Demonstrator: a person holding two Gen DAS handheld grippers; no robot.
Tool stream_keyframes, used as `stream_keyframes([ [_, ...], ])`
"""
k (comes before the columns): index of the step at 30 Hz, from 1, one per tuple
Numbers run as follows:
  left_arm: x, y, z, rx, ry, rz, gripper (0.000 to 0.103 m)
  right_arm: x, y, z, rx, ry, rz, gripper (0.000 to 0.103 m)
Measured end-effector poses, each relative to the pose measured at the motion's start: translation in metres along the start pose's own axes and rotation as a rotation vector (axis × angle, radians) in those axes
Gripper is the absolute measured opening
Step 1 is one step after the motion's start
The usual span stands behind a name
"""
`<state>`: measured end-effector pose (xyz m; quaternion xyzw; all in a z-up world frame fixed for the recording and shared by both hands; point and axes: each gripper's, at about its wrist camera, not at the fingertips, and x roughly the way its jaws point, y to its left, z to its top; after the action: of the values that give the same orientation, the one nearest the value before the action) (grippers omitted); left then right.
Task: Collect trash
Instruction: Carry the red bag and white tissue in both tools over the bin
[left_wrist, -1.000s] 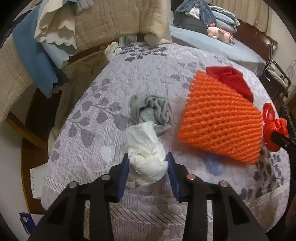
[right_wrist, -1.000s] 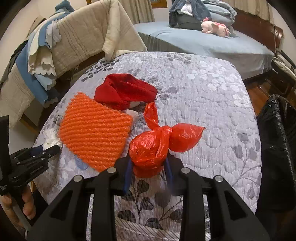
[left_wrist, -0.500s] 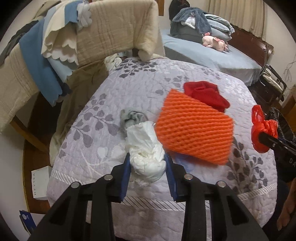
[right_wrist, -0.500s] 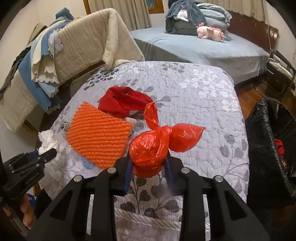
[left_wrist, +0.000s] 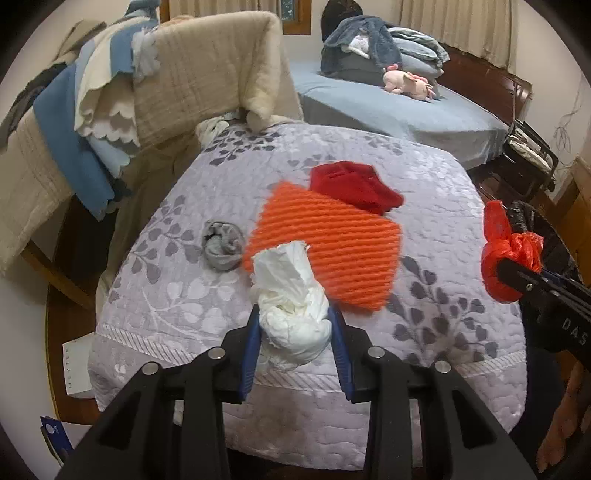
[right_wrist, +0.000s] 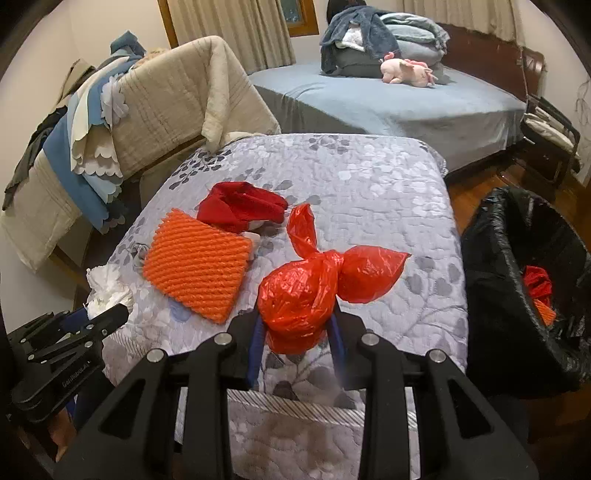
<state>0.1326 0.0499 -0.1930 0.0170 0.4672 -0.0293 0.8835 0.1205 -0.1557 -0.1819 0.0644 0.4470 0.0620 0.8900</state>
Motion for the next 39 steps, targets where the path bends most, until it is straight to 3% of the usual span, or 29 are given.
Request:
stream_keyframes([
  [14,-0.025,-0.081,0.009,0.067,-0.017,-0.037,0.036,-0.041,-0.048,-0.005,0.047,-0.039,-0.056,0.029],
  [39,-0.033,-0.239,0.027,0.185,-0.046,-0.111,0.036,-0.092,-0.183,-0.013,0.161,-0.073,-0.208,0.029],
])
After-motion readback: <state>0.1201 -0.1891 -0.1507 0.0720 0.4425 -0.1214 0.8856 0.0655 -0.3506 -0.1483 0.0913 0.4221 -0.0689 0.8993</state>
